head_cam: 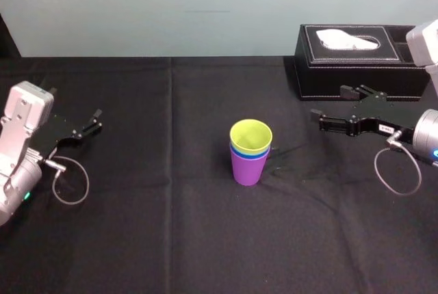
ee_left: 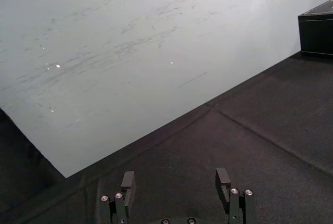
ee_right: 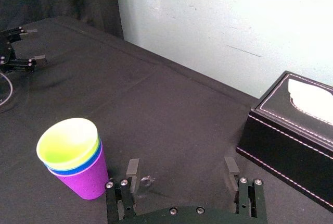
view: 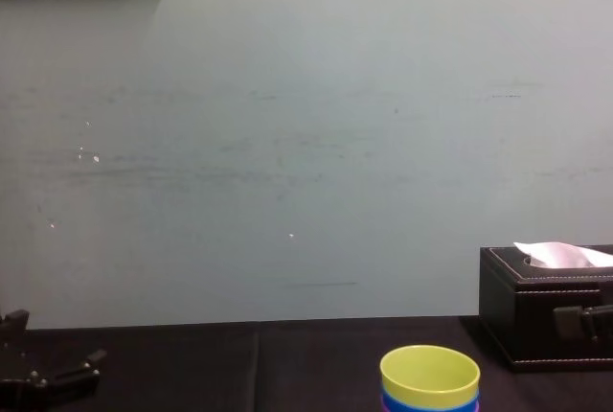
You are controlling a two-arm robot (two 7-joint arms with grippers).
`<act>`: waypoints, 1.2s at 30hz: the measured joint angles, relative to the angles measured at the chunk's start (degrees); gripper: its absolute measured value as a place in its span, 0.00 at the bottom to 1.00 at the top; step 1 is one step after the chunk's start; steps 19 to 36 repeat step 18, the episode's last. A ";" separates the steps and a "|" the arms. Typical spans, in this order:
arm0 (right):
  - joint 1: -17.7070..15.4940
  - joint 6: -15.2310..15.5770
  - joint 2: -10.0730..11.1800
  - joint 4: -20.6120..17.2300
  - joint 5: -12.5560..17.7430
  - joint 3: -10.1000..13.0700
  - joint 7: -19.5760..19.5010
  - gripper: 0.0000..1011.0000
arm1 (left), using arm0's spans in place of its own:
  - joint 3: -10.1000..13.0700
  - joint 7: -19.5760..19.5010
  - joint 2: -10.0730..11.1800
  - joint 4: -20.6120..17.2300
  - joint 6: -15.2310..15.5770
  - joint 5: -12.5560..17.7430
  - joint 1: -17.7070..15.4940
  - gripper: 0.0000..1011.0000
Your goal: Stack the three plastic cups sequentially using one hand.
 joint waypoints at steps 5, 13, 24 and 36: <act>0.03 -0.07 0.02 -0.09 0.06 -0.03 0.09 0.99 | 0.00 0.00 0.00 0.00 0.00 0.00 0.00 1.00; 0.08 -0.11 0.06 -0.16 0.09 -0.08 0.26 0.99 | 0.00 0.00 0.00 0.00 0.00 0.00 0.00 1.00; 0.11 -0.13 0.08 -0.20 0.11 -0.09 0.31 0.99 | 0.00 0.00 0.00 0.00 0.00 0.00 0.00 1.00; 0.11 -0.13 0.08 -0.20 0.11 -0.09 0.31 0.99 | 0.00 0.00 0.00 0.00 0.00 0.00 0.00 1.00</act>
